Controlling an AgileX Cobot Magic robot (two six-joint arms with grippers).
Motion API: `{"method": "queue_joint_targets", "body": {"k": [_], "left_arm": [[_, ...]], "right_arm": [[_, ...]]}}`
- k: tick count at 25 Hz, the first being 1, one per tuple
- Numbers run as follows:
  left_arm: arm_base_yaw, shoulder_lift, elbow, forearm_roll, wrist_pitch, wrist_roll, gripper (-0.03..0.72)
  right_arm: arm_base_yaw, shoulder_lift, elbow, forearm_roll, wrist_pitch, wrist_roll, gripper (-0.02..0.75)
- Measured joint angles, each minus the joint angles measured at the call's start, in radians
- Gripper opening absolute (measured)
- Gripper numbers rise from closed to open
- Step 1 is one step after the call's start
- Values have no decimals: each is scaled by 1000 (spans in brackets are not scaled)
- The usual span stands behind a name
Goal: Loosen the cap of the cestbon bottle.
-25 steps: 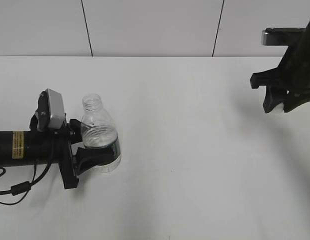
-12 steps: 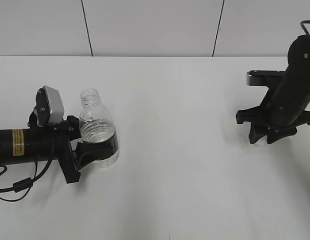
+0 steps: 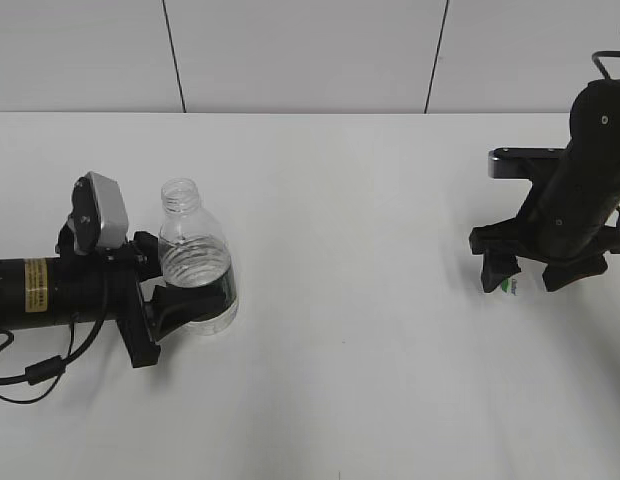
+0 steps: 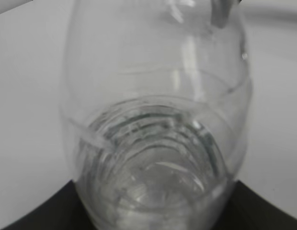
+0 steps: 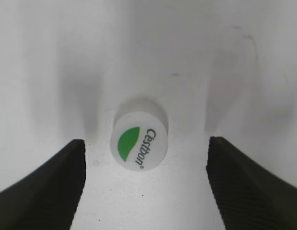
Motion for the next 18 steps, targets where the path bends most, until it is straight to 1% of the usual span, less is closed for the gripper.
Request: {"method": "queue_joint_targets", "body": {"k": [2,5,8,10,13,18], "left_arm": [[0,0,0,13,0,0,412],[3,0,0,32,20,0,510],[16,1,0,43,37,0,568],[41,1,0,58,41,0,580],[94,1,0,119,41,-17,585],[189,-24,0,234,66,-104,585]], "right_arm": [[0,0,0,0,1,-1,608],[0,-1,0,1,1,-1,605],[0,-13,0,1,3,-1,599],[0,-30,0,1,4,-1,596],[0,-64,0,1,7,-2,594],[0,-127,1,-9,5,-2,594]]}}
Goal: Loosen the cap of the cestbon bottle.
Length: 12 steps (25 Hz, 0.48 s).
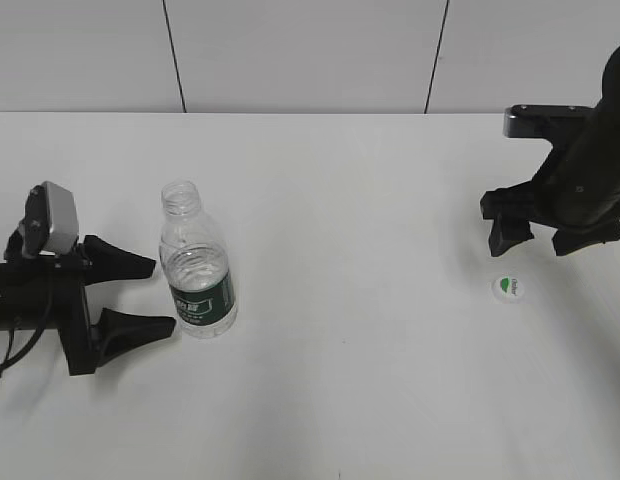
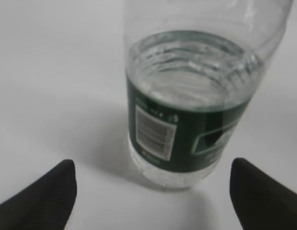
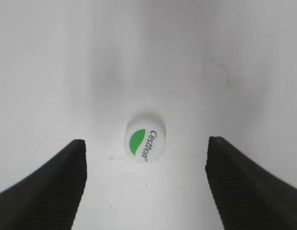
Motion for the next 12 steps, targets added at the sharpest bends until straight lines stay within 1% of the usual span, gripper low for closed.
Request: {"method": "queue_joint_targets", "body": {"k": [3,6,8,11,12], "left_arm": [[39,-59,0,-2,51,-31,587],[50,-157,0,-53,166,-69,587],[51,-230,0,-117,248,-89,587],[51,-341,0,-285,342,-101,587],[51,-376,-2,-325,378,-103,583]], "right_arm": [[0,-44,0,-14,-15,0,594],[0,-83,-3,-24,-46,-8,594],[0,-109,-5,-30,-86,-22,594],[0,-137,-11,-42,-135,-29,594],[0,-144,-16,-51,-141,-31,594]]}}
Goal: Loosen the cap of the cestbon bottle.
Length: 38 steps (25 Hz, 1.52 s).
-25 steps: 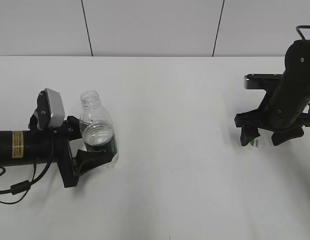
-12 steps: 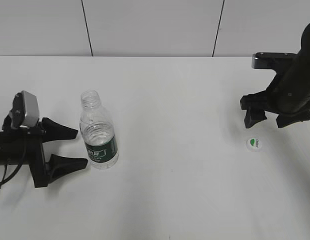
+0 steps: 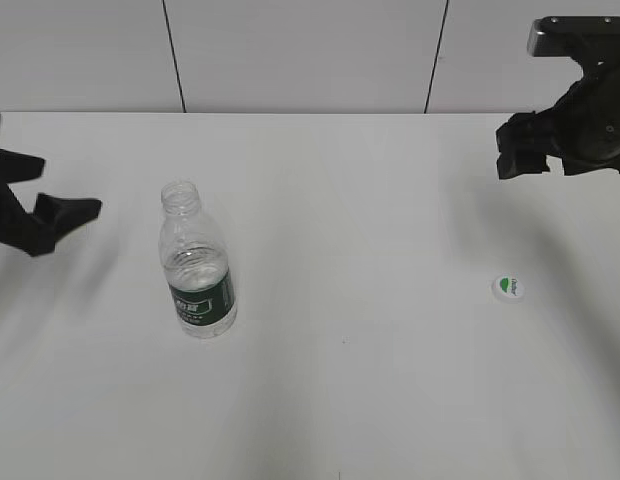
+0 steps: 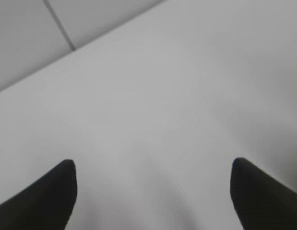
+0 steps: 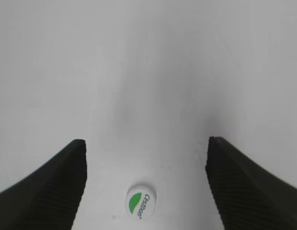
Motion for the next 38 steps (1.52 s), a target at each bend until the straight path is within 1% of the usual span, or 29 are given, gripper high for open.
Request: {"method": "queue_joint_targets", "body": {"k": [2,5,9,11,12,14,17,18,20,22,25,27,30,33,38], "left_arm": [[0,-57,-20,-68,86,-2,575],[-1,-112,-73,-145,291,-5,557],[-19,-126,-203,-260,723,-9,549],[-42,-127,-268,-303,939,-6,548],[-55,-128,-302,-338,1011,9,547],[-77,-128,-372,-449,1167,110,547],[-85,-129,-465,-690,1351,319,547],[-86,-129,-488,-742,1409,372,547],[-87,-129,-533,-827,1502,431,547],[-87,-130,-556,-862,1572,455,547],[-87,-135,-562,-877,1667,464,547],[-80,-147,-558,-885,1718,474,547],[-75,-185,-521,-904,1756,502,547],[-75,-257,-459,-929,1760,509,547],[-75,-427,-311,-969,1760,511,547]], "right_arm": [[0,-5,-17,-16,-6,-5,594],[0,-7,-48,-51,-10,-6,594],[0,-8,-85,-113,1,-6,594],[0,-10,-103,-145,45,6,594],[0,-10,-110,-163,73,21,594],[0,-10,-134,-182,163,45,594],[-2,-11,-184,-191,327,55,594],[-6,-11,-207,-191,387,56,594],[-16,-11,-252,-188,481,53,594],[-37,-11,-298,-163,565,24,594],[-85,-16,-332,-88,660,-37,594],[-115,-21,-333,-57,695,-59,593],[-139,-42,-325,-44,706,-69,594],[-142,-130,-260,-21,706,-72,594],[-142,-368,-43,-20,694,-74,594]]}}
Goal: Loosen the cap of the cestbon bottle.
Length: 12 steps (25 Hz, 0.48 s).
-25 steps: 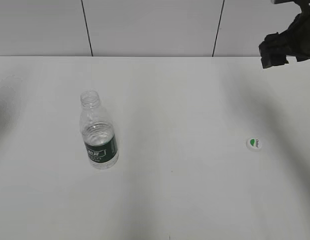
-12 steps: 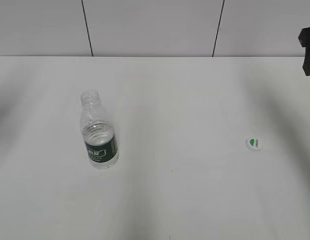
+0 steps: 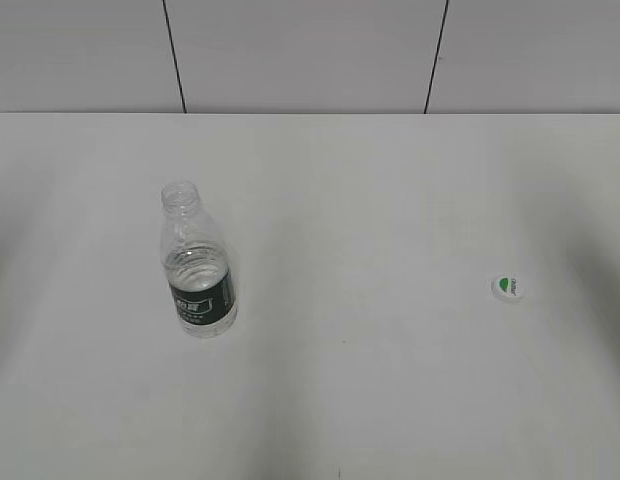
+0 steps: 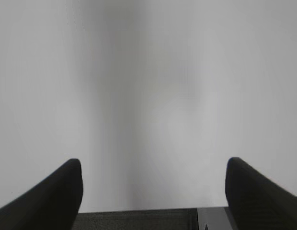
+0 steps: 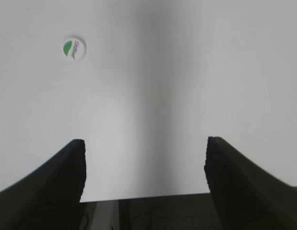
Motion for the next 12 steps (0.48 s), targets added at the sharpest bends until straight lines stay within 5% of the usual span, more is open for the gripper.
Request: {"method": "queue_joint_targets", "body": {"k": [12], "left_arm": [[0,-513,282,-43,63,0,543]], "right_arm": [[0,-498,433,-11,-19,24,593]]}}
